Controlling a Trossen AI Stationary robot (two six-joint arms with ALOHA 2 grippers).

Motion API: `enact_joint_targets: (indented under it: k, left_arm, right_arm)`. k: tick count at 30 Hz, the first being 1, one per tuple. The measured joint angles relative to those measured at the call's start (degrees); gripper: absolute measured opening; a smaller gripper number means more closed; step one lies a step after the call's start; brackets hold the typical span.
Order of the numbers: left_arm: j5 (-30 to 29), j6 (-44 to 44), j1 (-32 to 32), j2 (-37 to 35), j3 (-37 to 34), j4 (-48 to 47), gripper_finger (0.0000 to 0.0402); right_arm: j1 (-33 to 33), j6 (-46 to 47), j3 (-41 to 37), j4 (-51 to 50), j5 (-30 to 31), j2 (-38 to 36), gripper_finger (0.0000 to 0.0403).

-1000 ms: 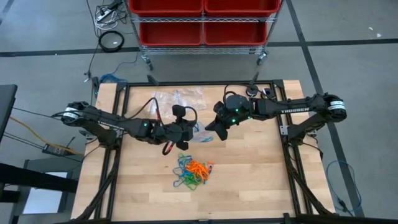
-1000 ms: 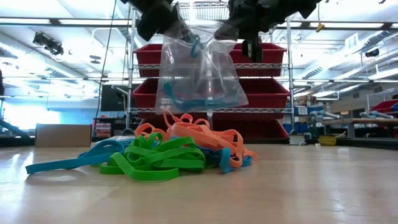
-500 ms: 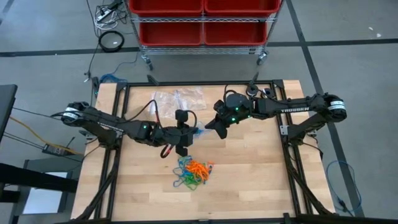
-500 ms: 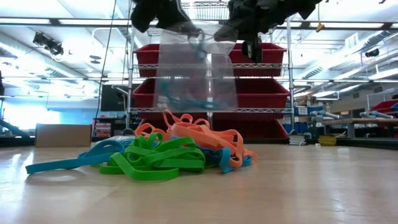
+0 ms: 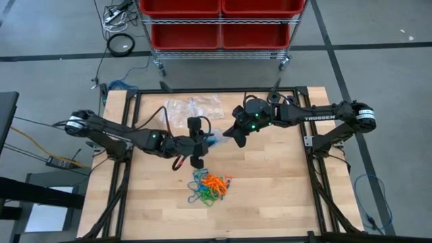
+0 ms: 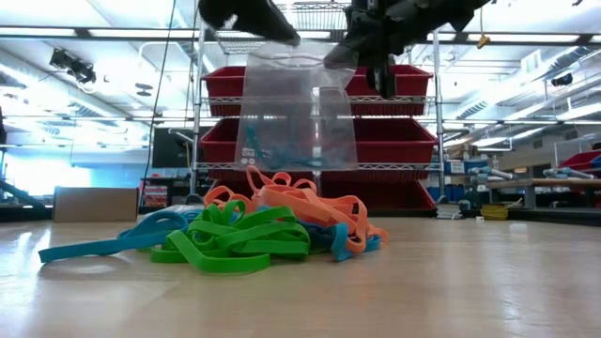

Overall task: Sort rubber bands
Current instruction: Put the blue rubber band into the transparent zip bag

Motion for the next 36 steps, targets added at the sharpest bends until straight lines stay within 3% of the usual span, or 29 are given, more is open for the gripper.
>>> enact_joint_targets:
  k: [4,10,16,21,28,36]
  left_arm:
    - [0.0,-2.9,-0.8,-1.2,2.8,-4.0,0.0153]
    - [8.1,-12.3,-2.2,-2.5,3.7,-13.8,0.0153]
    - [14.0,-19.7,-3.4,-2.5,-3.2,-15.3,0.0152]
    - [20.2,-22.1,-3.5,-2.5,-14.3,-5.1,0.0152]
    - [26.9,-24.4,-3.2,-2.4,-28.9,17.8,0.0152]
    - [33.0,-26.0,-0.2,4.0,-32.2,26.9,0.0134]
  right_arm:
    - [-1.2,-1.1,0.0,-2.6,1.3,-0.3,0.0000]
    - [-3.4,-3.0,0.0,-5.7,3.4,-4.3,0.0000]
    - [-4.7,-4.6,0.0,-6.9,5.8,-12.2,0.0000]
    - [-4.6,-4.8,0.0,-8.1,6.7,-18.8,0.0000]
    - [-3.3,-4.6,0.0,-9.8,7.2,-22.2,0.0000]
    - [-2.9,-4.8,0.0,-10.4,8.0,-19.4,0.0000]
